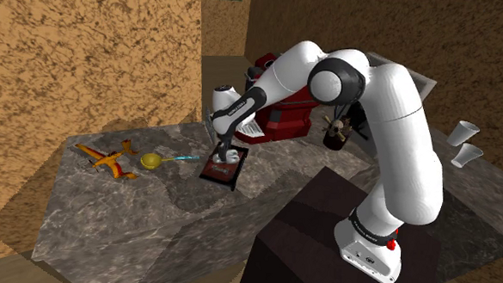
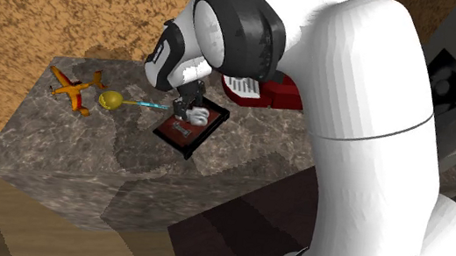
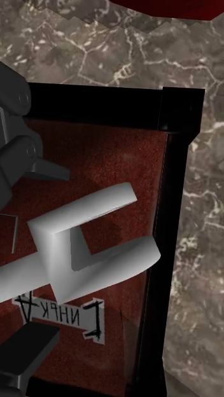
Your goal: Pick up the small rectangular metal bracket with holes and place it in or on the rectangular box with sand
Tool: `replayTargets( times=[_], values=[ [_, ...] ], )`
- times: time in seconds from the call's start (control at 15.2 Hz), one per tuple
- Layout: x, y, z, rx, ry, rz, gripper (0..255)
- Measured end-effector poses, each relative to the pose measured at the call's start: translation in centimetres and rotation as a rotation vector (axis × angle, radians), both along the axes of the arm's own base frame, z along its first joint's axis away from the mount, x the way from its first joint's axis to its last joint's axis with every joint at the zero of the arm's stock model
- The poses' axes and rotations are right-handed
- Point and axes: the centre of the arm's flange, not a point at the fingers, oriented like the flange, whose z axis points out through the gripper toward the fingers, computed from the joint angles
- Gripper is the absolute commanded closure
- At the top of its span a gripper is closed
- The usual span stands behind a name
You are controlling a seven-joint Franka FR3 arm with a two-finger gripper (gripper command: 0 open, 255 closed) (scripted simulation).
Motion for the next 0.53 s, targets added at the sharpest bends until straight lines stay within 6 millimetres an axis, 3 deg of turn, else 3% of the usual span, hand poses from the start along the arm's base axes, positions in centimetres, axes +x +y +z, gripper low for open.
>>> replayTargets(
  times=[0.26, 0.53],
  values=[
    [0.3, 0.2, 3.9, 0.000, -0.001, 0.000, 0],
    [0.4, 0.2, 4.4, 0.000, 0.000, 0.000, 0]
  ],
)
